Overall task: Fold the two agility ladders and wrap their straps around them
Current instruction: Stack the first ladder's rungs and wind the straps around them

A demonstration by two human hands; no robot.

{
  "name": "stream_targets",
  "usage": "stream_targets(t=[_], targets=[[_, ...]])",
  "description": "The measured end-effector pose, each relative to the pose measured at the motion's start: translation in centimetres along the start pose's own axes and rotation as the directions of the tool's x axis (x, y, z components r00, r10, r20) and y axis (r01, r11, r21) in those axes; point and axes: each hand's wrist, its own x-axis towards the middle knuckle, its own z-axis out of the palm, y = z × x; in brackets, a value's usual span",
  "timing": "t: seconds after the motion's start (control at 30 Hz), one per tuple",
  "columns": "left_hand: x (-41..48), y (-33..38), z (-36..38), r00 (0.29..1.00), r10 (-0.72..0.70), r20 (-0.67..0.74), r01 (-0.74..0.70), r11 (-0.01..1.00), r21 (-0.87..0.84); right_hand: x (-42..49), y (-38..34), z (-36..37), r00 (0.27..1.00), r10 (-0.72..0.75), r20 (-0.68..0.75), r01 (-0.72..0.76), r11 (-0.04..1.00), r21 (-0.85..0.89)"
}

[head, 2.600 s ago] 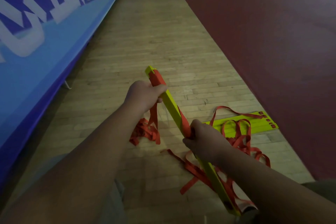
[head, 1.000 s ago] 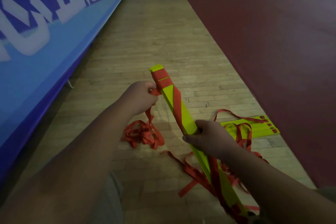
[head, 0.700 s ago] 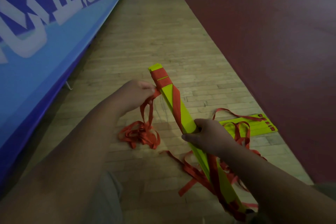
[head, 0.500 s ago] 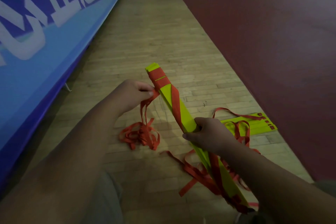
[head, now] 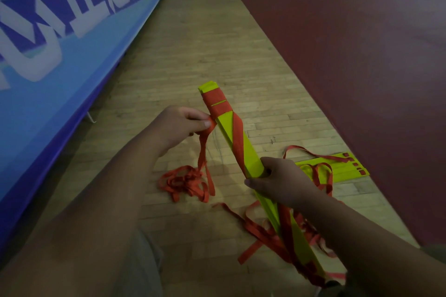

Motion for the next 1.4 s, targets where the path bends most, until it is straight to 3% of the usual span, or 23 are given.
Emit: stream_targets(t=[0.37, 0.6, 0.8, 0.97, 1.2, 1.4], targets=[[-0.8, 0.9, 0.2, 0.997, -0.020, 0.074, 0.026, 0.997, -0.079, -0.2, 0.1, -0.6, 1.000, 0.022, 0.006, -0.022, 0.997, 0.078], [-0.5, 0.3, 1.6, 0.992, -0.126, -0.014, 0.124, 0.989, -0.084, -0.7, -0.1, -0.5, 0.998, -0.002, -0.055, -0.003, 0.996, -0.086], [-2.0, 1.7, 4.1, 0.992, -0.036, -0.124, 0.062, 0.976, 0.211, -1.2, -0.7, 0.5, 0.993, -0.099, -0.060, 0.087, 0.981, -0.171], [-2.8, 2.9, 5.6, 0.979, -0.041, -0.200, 0.085, 0.972, 0.220, -1.5, -1.3, 1.3, 0.989, -0.123, -0.085, 0.102, 0.971, -0.216], [-1.4, 2.2, 4.3, 0.966, -0.094, -0.240, 0.104, 0.994, 0.032, -1.5, -1.3, 0.8, 0.988, -0.100, 0.117, 0.099, 0.995, 0.017], [-0.5, 1.9, 2.5, 0.972, -0.138, -0.192, 0.099, 0.975, -0.201, -1.6, -2.1, 0.0, 0.955, -0.014, 0.296, -0.108, 0.914, 0.392]])
